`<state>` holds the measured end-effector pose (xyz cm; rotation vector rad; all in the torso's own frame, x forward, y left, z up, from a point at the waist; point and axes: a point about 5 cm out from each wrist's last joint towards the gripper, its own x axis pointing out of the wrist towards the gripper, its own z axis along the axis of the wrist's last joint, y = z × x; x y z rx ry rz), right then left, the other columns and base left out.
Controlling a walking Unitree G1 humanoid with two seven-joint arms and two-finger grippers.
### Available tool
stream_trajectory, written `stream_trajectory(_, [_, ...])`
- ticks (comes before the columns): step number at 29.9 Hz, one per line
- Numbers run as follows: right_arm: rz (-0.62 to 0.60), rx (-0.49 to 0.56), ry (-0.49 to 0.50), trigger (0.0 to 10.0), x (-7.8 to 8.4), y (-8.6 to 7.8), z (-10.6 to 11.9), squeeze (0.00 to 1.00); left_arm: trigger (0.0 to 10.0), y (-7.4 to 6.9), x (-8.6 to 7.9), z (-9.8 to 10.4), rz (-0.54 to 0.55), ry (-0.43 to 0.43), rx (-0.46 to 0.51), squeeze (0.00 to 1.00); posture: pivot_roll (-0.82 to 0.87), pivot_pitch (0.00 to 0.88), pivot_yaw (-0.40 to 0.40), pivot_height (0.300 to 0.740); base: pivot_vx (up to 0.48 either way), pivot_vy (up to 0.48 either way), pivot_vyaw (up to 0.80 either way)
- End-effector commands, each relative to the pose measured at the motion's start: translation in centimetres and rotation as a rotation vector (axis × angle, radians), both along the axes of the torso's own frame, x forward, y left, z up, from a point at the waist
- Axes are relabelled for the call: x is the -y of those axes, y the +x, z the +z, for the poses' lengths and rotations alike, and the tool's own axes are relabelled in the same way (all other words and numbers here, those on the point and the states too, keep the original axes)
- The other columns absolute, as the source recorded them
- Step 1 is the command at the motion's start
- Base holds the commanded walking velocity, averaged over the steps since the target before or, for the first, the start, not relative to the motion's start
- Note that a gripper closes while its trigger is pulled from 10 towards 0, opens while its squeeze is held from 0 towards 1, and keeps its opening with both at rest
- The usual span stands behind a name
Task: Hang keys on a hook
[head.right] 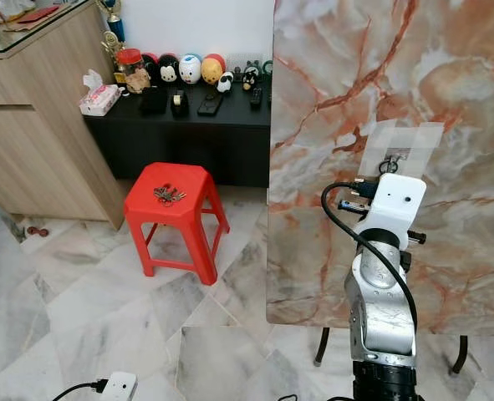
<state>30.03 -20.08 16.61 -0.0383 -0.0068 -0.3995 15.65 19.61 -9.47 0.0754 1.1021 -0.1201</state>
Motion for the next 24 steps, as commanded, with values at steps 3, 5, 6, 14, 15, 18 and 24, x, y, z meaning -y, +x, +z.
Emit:
stream_trajectory(3, [0.010,-0.032,0.000,10.0,0.07,0.31,-0.12,0.00,10.0,-0.69,-0.40,-0.23,-0.014,0.014,-0.035,0.00,-0.15,0.033,0.034,0.740,0.000,0.000,0.00])
stream_trajectory(5, [0.013,-0.055,0.000,10.0,0.06,0.36,-0.43,0.00,10.0,-0.69,-0.40,-0.23,-0.014,0.014,-0.035,0.00,-0.15,0.033,0.034,0.740,0.000,0.000,0.00])
stream_trajectory(6, [0.012,-0.065,0.003,10.0,0.10,0.40,-0.60,0.00,10.0,-0.69,-0.41,-0.23,-0.013,0.014,-0.035,0.00,-0.15,0.033,0.034,0.740,0.000,0.000,0.00])
stream_trajectory(14, [0.026,-0.061,0.006,10.0,0.03,0.51,-0.50,0.00,10.0,-0.72,-0.45,-0.23,-0.013,0.016,-0.037,0.00,-0.15,0.033,0.035,0.740,0.000,0.000,0.00])
stream_trajectory(15, [0.030,-0.061,0.006,10.0,0.01,0.53,-0.49,0.00,10.0,-0.72,-0.45,-0.23,-0.014,0.016,-0.036,0.00,-0.15,0.033,0.035,0.740,0.000,0.000,0.00])
stream_trajectory(18, [0.041,-0.061,0.007,10.0,-0.07,0.59,-0.46,0.00,10.0,-0.71,-0.44,-0.23,-0.013,0.016,-0.036,0.00,-0.15,0.033,0.035,0.740,0.000,0.000,0.00])
stream_trajectory(24, [0.069,-0.039,0.016,10.0,-0.29,0.81,-0.11,0.69,10.0,-0.70,-0.43,-0.23,-0.013,0.016,-0.036,0.00,-0.15,0.032,0.035,0.740,0.000,0.000,0.00])
